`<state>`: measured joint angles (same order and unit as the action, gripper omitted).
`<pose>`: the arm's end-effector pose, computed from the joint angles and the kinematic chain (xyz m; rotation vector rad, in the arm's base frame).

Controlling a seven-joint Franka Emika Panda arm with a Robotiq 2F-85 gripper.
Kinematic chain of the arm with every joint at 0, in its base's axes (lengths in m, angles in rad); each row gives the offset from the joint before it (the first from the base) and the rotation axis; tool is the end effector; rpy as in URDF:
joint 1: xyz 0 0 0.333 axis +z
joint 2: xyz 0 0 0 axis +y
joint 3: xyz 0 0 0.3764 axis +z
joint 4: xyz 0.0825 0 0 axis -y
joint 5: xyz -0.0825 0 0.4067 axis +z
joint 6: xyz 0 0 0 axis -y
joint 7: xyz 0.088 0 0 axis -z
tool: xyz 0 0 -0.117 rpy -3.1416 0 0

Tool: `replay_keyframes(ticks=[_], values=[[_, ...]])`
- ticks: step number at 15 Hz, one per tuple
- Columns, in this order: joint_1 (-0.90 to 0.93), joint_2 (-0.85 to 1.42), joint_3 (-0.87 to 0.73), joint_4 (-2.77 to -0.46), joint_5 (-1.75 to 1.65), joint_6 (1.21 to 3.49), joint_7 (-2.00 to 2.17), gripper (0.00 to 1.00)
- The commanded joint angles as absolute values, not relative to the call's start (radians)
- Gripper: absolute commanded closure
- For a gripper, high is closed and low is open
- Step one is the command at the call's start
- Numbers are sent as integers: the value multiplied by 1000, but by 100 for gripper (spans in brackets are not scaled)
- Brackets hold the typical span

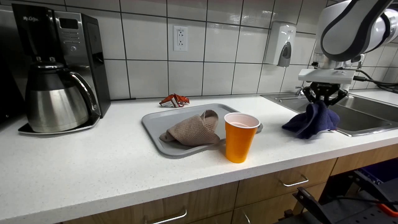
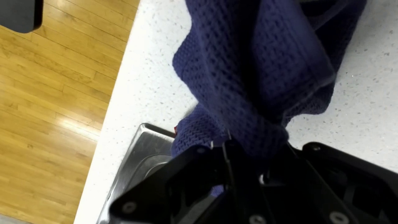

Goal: Remove the blue and brown towels from the tray

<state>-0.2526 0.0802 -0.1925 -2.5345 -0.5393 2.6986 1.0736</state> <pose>0.4415 -0.1945 0.2807 2.5238 -1.4403 0.2293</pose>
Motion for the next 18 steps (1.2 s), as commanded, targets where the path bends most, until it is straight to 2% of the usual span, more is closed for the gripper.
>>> replay_keyframes(ticks=[1, 3, 4, 13, 18], values=[[-208, 148, -237, -2486, -559, 2724, 1098, 97], [-188, 175, -252, -2474, -543, 2728, 1090, 97], [-177, 186, -260, -2468, -535, 2727, 1088, 68], [-80, 160, -305, -2457, -556, 2710, 1114, 1], [-36, 111, -281, -2471, -553, 2679, 1115, 0]])
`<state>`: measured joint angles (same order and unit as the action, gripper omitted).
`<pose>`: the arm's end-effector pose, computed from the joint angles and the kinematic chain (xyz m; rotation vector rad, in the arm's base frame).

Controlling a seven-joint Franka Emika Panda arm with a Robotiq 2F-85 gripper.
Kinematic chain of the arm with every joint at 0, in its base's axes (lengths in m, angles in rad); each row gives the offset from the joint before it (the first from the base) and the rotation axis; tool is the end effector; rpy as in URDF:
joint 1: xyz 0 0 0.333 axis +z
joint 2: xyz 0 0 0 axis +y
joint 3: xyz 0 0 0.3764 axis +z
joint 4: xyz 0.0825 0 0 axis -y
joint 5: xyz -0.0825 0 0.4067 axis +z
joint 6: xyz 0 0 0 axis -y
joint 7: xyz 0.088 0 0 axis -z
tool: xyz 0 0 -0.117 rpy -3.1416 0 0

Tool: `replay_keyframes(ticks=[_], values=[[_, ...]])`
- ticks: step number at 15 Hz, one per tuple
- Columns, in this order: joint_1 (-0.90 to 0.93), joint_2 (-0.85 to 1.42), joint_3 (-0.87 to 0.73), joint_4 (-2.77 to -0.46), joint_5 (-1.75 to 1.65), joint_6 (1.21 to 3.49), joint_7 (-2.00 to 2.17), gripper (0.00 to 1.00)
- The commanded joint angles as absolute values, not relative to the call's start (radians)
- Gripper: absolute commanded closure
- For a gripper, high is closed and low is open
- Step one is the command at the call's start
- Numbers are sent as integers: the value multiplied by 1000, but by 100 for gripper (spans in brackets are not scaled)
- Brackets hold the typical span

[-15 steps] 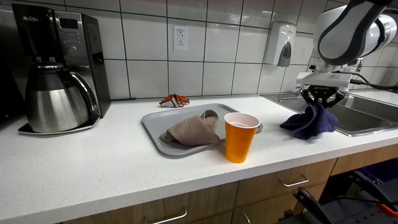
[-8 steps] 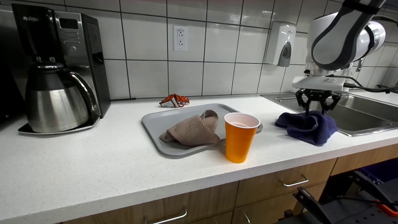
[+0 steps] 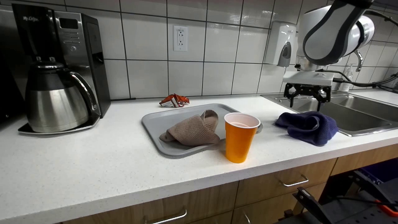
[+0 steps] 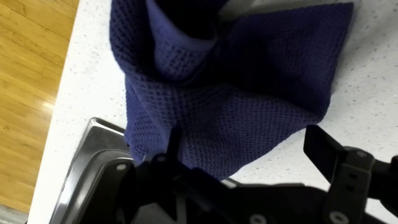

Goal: Remove the blue and brown towels from the tray

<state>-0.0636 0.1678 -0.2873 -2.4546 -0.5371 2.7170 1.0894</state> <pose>0.4868 -0.1618 0.2705 2.5695 -1.3251 0.2708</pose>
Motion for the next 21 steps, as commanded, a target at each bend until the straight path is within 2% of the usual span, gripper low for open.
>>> replay_keyframes(ticks=[1, 21], values=[[-28, 101, -276, -2473, -554, 2677, 1116, 0], [45, 85, -80, -2401, -454, 2683, 1045, 0]])
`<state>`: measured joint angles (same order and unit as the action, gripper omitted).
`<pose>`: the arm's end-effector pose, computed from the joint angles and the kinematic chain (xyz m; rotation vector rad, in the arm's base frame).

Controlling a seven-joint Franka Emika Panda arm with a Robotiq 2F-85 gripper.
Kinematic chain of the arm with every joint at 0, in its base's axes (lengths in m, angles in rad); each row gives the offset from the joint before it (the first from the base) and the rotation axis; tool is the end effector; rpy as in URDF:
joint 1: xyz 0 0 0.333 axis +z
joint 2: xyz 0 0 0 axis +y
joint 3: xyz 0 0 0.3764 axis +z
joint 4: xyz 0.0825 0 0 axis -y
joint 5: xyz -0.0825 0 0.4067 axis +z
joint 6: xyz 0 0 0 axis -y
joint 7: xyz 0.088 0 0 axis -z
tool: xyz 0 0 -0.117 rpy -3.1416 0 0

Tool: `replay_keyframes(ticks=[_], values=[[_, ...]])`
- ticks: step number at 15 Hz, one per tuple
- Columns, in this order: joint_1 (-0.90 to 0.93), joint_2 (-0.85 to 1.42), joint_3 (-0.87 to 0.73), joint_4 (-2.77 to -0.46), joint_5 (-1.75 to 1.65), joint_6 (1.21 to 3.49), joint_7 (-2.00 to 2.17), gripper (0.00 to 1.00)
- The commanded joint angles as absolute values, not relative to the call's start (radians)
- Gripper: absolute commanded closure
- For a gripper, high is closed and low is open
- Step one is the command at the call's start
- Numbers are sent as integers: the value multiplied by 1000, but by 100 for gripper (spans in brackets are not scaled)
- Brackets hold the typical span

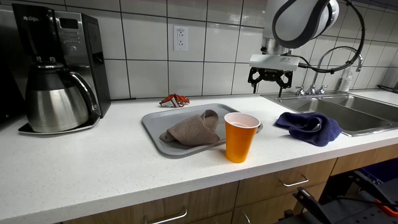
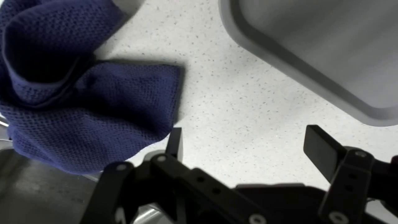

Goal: Remove the blue and brown towels from the tray

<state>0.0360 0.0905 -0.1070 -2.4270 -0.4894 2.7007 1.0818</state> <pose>0.5255 -0.0233 0.3177 2.7803 -1.0557 0.4179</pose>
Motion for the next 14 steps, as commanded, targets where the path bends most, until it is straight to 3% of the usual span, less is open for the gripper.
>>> replay_keyframes(ticks=[1, 14], values=[[52, 86, -70, -2393, -443, 2680, 1036, 0], [117, 94, 33, -2340, -242, 2675, 789, 0]])
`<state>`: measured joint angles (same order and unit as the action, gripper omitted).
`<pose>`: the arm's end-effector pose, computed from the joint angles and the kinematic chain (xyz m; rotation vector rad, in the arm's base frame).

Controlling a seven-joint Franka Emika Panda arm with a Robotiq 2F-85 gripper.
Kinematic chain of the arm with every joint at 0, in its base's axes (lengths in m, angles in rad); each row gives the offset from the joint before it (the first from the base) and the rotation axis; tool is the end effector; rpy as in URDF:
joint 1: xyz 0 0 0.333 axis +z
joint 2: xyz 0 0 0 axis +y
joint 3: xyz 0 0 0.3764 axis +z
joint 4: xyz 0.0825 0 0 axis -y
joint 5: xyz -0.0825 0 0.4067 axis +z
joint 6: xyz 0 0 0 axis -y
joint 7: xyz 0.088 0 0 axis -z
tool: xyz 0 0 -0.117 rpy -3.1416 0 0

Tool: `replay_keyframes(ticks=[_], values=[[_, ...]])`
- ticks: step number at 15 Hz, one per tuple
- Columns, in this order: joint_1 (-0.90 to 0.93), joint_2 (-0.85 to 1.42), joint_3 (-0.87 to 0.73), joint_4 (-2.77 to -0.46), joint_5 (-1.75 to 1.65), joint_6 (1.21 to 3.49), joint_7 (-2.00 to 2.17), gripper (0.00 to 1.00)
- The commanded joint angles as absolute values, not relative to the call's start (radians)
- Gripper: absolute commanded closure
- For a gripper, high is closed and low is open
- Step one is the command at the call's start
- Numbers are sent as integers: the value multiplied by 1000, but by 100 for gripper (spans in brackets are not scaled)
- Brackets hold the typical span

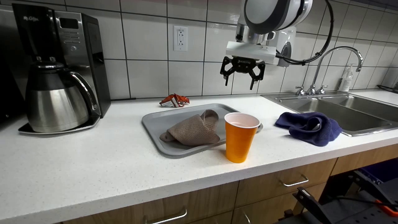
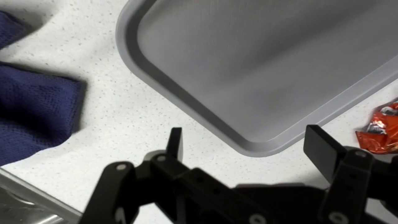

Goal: Remove the blue and brown towels from the tray

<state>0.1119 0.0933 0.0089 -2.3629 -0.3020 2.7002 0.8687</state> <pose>0.5461 0.0751 0.3443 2.9906 -0.7482 0.4483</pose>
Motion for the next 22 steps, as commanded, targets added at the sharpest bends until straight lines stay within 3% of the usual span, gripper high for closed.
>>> replay_keyframes(ticks=[1, 22], values=[[121, 94, 40, -2339, -225, 2674, 766, 0], [229, 176, 140, -2254, -45, 2653, 449, 0]])
